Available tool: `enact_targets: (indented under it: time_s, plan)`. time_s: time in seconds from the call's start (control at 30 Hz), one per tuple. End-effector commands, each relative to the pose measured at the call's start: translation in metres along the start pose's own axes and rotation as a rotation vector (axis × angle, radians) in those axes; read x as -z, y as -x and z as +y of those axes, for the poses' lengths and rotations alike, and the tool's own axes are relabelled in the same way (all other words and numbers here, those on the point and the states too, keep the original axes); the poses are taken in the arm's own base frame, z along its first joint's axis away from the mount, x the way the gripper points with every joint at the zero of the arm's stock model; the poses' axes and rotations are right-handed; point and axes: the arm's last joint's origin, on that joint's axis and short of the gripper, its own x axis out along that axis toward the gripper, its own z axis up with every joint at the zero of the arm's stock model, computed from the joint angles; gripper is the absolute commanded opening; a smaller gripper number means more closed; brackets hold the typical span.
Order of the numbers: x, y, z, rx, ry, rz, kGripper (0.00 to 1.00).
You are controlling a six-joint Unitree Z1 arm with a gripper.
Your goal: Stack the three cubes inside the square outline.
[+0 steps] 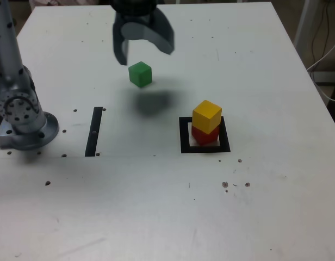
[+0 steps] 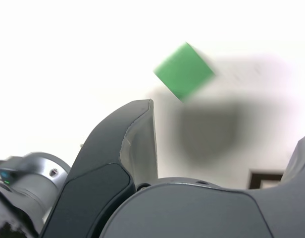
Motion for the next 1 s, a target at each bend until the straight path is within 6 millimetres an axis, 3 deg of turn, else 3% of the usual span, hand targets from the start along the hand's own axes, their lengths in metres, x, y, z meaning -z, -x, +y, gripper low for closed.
enact_targets:
  time_s: [0.0, 0.4, 0.97]
  plan:
    - [0.007, -0.005, 0.006, -0.022, 0.029, 0.011, 1.00]
    - [0.005, -0.039, 0.028, -0.035, 0.080, 0.058, 0.98]
    - [-0.013, -0.067, 0.028, 0.017, 0.001, 0.084, 0.88]
